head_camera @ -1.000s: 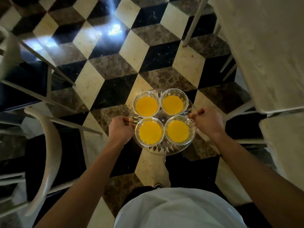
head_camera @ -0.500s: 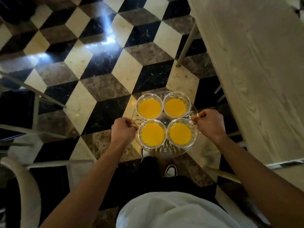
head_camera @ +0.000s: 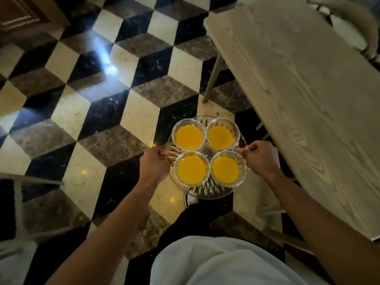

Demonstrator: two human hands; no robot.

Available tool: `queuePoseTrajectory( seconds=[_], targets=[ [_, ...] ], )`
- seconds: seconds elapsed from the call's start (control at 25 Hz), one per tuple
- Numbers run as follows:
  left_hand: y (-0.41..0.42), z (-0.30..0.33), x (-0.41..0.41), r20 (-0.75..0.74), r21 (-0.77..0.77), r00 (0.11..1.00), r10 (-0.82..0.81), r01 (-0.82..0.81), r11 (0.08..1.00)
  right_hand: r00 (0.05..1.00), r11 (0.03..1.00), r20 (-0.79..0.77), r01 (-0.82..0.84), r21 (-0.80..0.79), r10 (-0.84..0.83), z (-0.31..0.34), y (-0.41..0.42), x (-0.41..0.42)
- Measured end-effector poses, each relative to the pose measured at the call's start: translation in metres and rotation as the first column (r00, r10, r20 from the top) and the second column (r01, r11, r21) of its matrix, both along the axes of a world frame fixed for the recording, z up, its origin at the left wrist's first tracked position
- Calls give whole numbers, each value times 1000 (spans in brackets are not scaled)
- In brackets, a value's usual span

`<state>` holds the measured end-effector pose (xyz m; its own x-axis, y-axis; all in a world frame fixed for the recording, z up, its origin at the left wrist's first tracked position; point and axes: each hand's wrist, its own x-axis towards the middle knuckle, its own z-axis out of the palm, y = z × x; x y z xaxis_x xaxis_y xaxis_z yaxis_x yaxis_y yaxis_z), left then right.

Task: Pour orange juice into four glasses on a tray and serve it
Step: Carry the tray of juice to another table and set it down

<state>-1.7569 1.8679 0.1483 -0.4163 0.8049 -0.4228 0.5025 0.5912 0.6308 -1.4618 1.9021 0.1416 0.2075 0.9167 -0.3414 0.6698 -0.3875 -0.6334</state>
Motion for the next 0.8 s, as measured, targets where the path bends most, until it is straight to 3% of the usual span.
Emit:
queuePoseTrajectory(
  seconds=[0.44, 0.8],
  targets=[
    [173, 15, 12, -45, 23, 958, -284, 285, 958, 947, 947, -23, 321, -29, -322, 6, 92, 7],
    [282, 9, 88, -76, -5, 866, -495, 496, 868, 869, 869, 15, 495, 0, -495, 0, 149, 72]
  ],
)
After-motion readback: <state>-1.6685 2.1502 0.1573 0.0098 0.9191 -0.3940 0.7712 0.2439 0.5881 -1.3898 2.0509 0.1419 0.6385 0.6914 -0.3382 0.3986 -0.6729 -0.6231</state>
